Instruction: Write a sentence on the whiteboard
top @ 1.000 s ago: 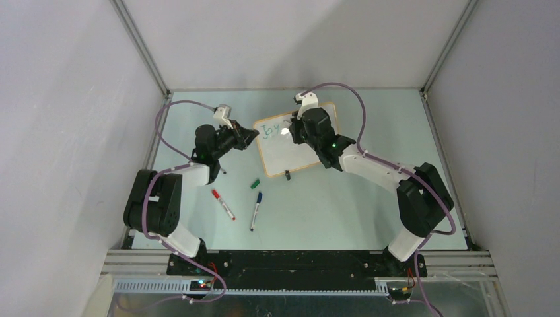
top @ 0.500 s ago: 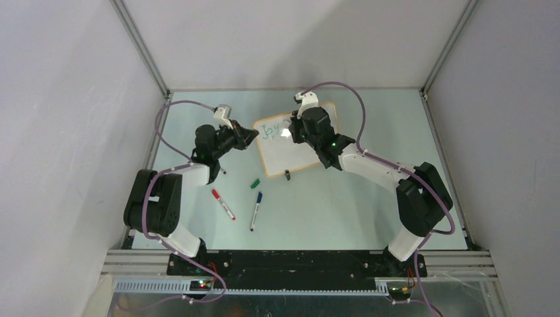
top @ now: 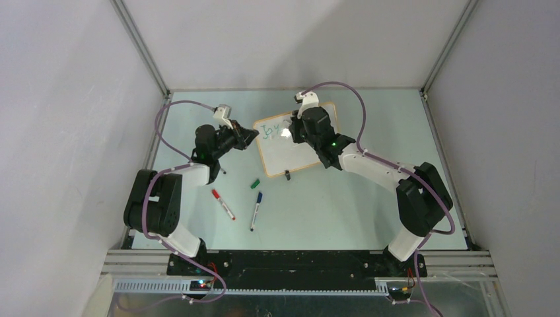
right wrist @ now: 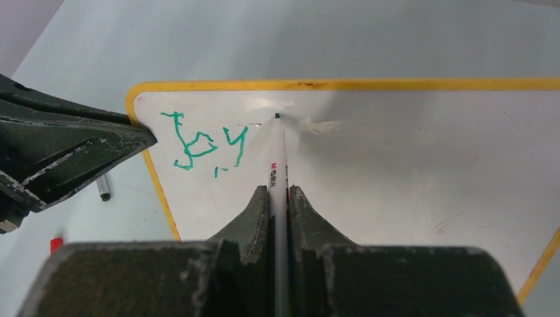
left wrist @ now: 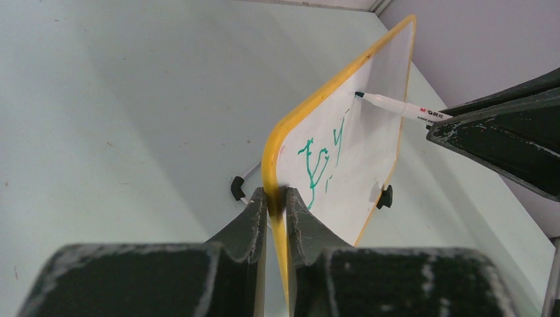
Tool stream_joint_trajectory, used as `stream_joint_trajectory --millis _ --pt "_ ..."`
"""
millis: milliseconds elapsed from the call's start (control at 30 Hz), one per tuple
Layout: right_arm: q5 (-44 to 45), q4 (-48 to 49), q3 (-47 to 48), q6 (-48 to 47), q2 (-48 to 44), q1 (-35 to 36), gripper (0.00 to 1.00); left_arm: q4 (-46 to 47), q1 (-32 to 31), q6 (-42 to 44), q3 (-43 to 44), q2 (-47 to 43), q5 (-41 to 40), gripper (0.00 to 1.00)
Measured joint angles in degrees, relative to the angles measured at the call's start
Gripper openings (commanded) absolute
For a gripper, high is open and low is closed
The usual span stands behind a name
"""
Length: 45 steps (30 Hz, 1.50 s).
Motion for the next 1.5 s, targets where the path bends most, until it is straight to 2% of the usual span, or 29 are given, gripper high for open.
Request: stream_joint_trajectory --millis 800,1133,1500 --pt "0.3 -0.2 0.1 -0.1 -0.1 0.1 0.00 0.0 0.0 0.0 0.0 0.0 0.0 0.04" --pt "0.9 0.6 -3.0 -2.4 -5.3 1.0 0.00 0.0 0.0 0.0 0.0 0.0 0.0 0.04" --pt "0.9 0.7 -3.5 -2.4 -5.3 1.3 0.00 0.0 0.0 0.0 0.0 0.0 0.0 0.04"
